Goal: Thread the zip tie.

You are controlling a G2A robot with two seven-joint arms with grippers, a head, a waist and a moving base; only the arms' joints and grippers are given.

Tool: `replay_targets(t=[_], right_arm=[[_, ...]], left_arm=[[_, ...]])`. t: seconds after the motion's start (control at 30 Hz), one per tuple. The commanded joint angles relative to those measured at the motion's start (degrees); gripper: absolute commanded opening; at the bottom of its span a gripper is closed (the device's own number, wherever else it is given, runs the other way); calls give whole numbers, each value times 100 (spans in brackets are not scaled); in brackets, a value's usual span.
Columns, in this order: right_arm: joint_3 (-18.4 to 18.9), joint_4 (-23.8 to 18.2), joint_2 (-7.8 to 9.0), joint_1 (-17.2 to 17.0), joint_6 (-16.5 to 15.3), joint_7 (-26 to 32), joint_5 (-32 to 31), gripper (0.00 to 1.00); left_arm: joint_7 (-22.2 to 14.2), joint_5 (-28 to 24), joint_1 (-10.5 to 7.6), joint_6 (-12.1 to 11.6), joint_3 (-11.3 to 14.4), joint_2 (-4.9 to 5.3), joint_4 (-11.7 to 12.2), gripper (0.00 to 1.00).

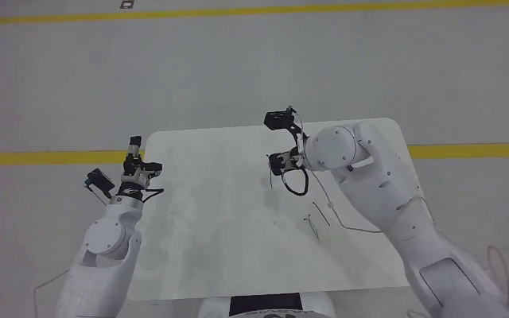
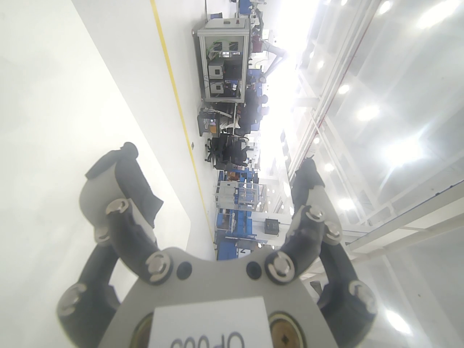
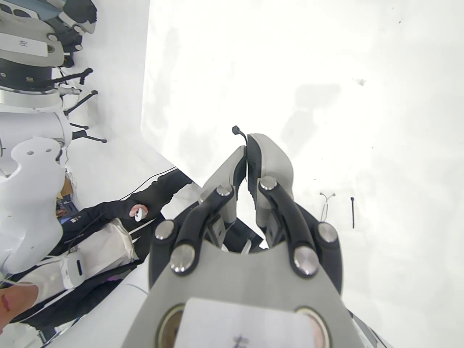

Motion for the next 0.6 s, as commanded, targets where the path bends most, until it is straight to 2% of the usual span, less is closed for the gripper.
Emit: replay_targets(t=[0.0, 0.2, 0.47, 0.53, 0.57], right_arm=[[-3, 80, -17, 11, 1, -114, -69, 0], [116, 566, -238, 204, 1, -186, 210, 0], [231, 1534, -719, 723, 1, 1, -199, 0], [258, 1656, -820, 785, 1, 15, -268, 0], [258, 1656, -820, 785, 1, 15, -268, 0]], left_arm=[[0, 0, 0, 0, 0, 0, 0, 100], [0, 0, 0, 0, 0, 0, 0, 100], [0, 0, 0, 0, 0, 0, 0, 100], [0, 0, 0, 0, 0, 0, 0, 100], [0, 0, 0, 0, 0, 0, 0, 100]])
